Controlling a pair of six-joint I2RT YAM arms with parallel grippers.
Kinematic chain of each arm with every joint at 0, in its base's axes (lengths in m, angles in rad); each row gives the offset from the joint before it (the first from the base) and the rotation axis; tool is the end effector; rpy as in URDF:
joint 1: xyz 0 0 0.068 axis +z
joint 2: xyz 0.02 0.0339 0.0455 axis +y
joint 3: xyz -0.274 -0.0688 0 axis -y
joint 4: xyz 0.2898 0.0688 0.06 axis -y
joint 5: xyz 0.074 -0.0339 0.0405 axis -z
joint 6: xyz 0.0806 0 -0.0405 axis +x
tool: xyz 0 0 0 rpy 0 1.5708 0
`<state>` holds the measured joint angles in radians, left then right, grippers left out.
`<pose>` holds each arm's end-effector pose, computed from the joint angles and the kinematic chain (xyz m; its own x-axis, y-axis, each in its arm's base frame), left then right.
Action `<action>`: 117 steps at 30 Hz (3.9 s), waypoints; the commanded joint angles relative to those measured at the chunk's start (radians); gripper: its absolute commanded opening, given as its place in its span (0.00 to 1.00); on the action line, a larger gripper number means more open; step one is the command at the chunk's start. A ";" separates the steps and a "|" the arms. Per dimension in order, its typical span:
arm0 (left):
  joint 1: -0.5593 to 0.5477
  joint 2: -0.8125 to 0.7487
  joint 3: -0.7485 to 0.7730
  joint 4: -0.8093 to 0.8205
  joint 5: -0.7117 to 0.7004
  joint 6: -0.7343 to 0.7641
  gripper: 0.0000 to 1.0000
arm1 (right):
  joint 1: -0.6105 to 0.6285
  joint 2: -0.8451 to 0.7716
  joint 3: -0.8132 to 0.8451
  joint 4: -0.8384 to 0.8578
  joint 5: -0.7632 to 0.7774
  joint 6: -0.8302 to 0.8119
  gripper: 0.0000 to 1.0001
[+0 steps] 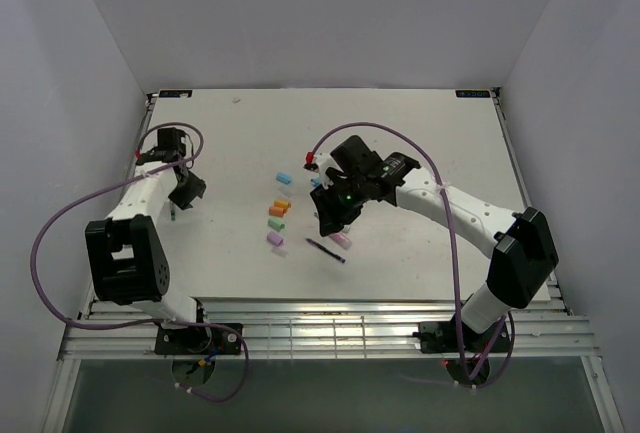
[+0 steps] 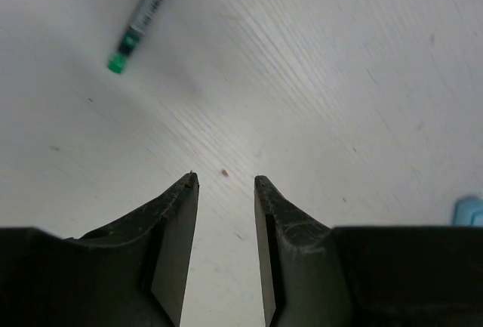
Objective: Open the pen caps
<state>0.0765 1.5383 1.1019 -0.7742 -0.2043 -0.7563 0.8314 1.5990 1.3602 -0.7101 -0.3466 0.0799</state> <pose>0.3507 0.0433 0.1761 -0.5784 -0.7183 -0.3867 -0.7466 0.6571 -0.1038 0.2566 0.3220 0.2554 -0.6120 -0.5597 -0.5587 -0.7819 0.5339 0.3217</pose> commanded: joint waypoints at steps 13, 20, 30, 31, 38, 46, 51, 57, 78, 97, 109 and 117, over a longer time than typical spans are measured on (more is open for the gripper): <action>0.169 0.106 0.043 0.281 -0.031 0.685 0.52 | -0.003 -0.033 -0.059 -0.015 -0.095 0.006 0.46; 0.177 0.109 -0.053 0.423 0.046 0.782 0.50 | -0.012 -0.030 -0.102 -0.014 -0.114 0.004 0.46; 0.195 0.172 -0.085 0.515 0.074 0.854 0.48 | -0.029 -0.033 -0.150 -0.011 -0.124 0.006 0.46; 0.201 0.186 -0.085 0.520 0.086 0.859 0.47 | -0.029 -0.034 -0.153 -0.011 -0.123 0.006 0.46; 0.207 0.227 -0.102 0.585 0.149 0.879 0.44 | -0.038 -0.030 -0.165 -0.012 -0.123 0.012 0.46; 0.221 0.260 -0.097 0.587 0.174 0.879 0.15 | -0.046 -0.007 -0.135 -0.017 -0.111 0.020 0.46; 0.221 0.241 -0.105 0.578 0.197 0.829 0.00 | -0.046 0.009 -0.101 -0.029 -0.091 0.023 0.46; 0.209 0.080 -0.099 0.547 0.337 0.593 0.00 | -0.075 0.019 -0.041 -0.031 -0.103 0.044 0.46; -0.386 -0.524 -0.321 0.823 0.536 -0.317 0.00 | -0.127 0.073 0.136 0.414 -0.437 0.440 0.54; -0.477 -0.627 -0.333 0.780 0.454 -0.344 0.00 | -0.120 -0.074 -0.021 0.620 -0.324 0.591 0.53; -0.478 -0.649 -0.341 0.740 0.456 -0.337 0.00 | -0.120 -0.128 -0.039 0.609 -0.364 0.567 0.51; -0.497 -0.632 -0.326 0.751 0.450 -0.340 0.00 | -0.098 -0.050 0.020 0.641 -0.396 0.604 0.48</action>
<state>-0.4110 0.9115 0.7589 -0.0254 0.2592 -1.0966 0.7158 1.5150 1.3327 -0.1234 -0.7124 0.6651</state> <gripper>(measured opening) 0.181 0.488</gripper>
